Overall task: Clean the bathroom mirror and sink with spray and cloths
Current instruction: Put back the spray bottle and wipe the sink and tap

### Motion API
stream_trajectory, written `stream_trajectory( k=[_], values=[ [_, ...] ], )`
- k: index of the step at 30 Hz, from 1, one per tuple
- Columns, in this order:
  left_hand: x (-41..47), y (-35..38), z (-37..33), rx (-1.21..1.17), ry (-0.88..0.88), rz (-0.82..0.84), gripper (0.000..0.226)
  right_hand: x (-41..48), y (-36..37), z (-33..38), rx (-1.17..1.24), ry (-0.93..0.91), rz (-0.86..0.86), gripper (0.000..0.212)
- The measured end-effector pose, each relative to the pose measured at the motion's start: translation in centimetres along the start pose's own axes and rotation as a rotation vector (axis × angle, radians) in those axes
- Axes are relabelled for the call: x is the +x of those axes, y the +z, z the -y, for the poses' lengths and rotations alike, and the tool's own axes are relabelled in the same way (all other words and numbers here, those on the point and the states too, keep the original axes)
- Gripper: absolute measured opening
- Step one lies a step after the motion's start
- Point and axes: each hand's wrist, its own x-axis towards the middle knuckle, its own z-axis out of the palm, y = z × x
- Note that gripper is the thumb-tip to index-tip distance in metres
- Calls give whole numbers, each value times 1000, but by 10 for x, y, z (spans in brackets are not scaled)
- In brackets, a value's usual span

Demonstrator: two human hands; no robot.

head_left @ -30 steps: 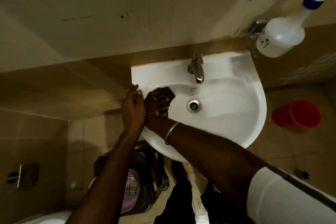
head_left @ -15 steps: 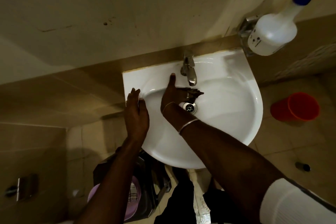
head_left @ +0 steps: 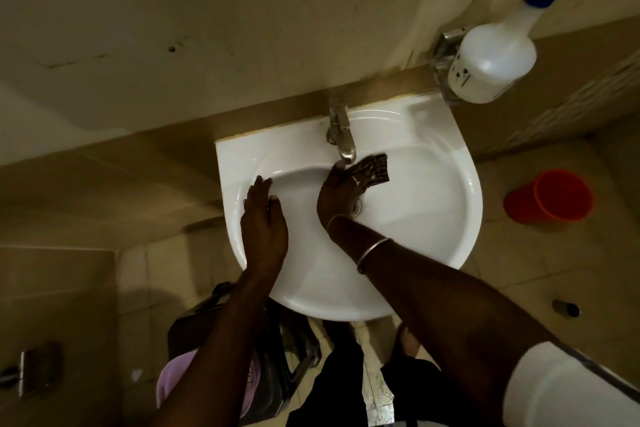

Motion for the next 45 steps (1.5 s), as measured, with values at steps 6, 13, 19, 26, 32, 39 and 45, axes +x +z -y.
stream_trajectory(
  k=[6,13,19,26,32,39,45],
  values=[
    [-7,-7,11,7,38,-9,41,-32,18,-25,-488,-126,292,100],
    [-14,-9,13,-7,48,-3,42,-49,-6,-45,-871,-499,615,85],
    [-20,-3,13,-36,51,9,47,-56,-48,-63,-963,-826,929,82],
    [-25,10,-3,-50,21,16,39,-31,-122,-75,-1024,-1027,1136,79],
    [-41,25,-1,51,14,146,39,-2,-176,-77,-1251,-975,1149,103],
    [-71,52,19,211,40,382,42,36,-204,-58,-1480,-789,903,77],
    [-83,60,27,270,74,401,43,83,-198,-46,-1545,-1034,772,80]
  ],
)
